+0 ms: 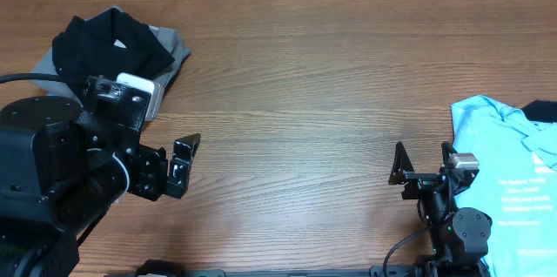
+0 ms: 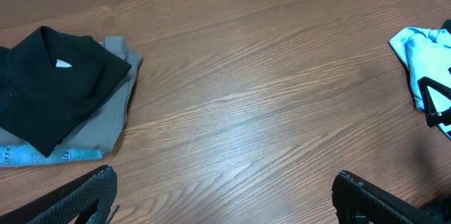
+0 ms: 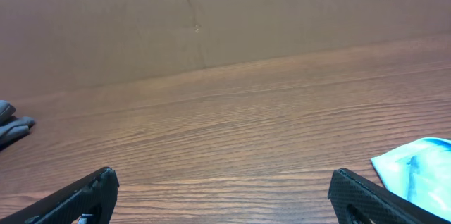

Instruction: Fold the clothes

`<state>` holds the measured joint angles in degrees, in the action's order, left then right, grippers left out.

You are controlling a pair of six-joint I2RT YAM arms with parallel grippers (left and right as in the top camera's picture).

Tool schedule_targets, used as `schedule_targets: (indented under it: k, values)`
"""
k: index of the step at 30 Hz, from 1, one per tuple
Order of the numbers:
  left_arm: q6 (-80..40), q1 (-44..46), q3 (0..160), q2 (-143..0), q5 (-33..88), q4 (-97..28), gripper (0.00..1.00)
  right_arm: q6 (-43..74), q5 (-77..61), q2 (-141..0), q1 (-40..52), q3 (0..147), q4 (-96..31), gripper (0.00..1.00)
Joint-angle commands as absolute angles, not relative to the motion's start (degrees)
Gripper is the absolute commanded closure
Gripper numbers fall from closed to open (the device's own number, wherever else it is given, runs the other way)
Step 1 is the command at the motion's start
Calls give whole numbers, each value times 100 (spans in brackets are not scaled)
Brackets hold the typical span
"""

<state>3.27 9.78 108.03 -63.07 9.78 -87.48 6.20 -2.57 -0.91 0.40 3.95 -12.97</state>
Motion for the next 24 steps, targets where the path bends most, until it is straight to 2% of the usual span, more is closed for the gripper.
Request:
schedule_targets:
  k: [1, 13, 19, 24]
  values:
    - [255, 1013, 10812, -6300, 945, -8720, 0, 596, -268, -38, 21, 381, -1256, 0]
    - [320, 941, 10777, -6077, 735, -8493, 0, 596, -268, -38, 21, 381, -1256, 0]
    - [366, 617, 9131, -5085, 1105, -6407, 0, 596, -268, -38, 21, 381, -1256, 0]
    - [368, 395, 6772, -3699, 1208, -4554, 0, 596, -268, -38, 19, 381, -1256, 0]
